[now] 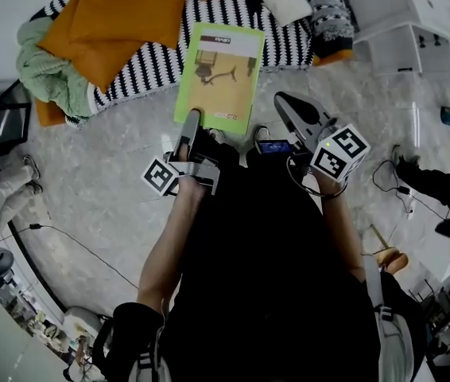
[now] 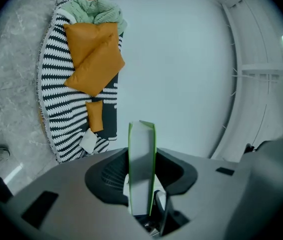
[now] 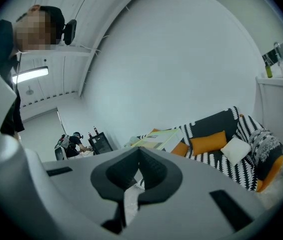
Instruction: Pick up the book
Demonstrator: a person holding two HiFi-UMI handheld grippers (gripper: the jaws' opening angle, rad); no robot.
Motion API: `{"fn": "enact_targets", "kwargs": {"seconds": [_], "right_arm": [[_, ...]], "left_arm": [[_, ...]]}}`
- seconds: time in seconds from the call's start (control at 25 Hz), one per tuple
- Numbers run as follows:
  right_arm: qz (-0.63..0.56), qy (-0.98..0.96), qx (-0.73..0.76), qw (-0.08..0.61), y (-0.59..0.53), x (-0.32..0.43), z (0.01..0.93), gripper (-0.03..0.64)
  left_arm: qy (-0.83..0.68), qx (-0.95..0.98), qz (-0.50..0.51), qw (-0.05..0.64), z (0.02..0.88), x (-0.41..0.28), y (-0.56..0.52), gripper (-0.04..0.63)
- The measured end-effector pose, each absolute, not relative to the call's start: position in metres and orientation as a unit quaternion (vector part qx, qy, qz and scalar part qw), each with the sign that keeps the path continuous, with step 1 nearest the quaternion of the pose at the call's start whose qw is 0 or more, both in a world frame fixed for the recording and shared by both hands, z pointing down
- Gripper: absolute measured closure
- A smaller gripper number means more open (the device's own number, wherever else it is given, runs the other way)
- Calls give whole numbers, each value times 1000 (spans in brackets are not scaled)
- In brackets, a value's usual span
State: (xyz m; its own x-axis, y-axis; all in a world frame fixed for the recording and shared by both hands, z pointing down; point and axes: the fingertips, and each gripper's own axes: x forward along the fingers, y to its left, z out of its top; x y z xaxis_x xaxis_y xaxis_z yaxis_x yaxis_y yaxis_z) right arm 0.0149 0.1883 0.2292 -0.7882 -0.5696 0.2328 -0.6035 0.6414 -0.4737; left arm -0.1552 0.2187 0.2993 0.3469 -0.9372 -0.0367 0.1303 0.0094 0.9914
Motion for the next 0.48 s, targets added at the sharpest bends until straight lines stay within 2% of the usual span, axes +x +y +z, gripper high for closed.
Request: {"fn": "enact_targets", "kwargs": {"seconds": [0.16, 0.48], "right_arm": [[268, -907, 324, 25, 199, 52, 222, 600], [271, -908, 319, 24, 210, 76, 225, 600]], "left_arm": [[-369, 554, -436, 605, 294, -118, 228, 440], [-369, 562, -428, 604, 292, -88, 231, 440]]}}
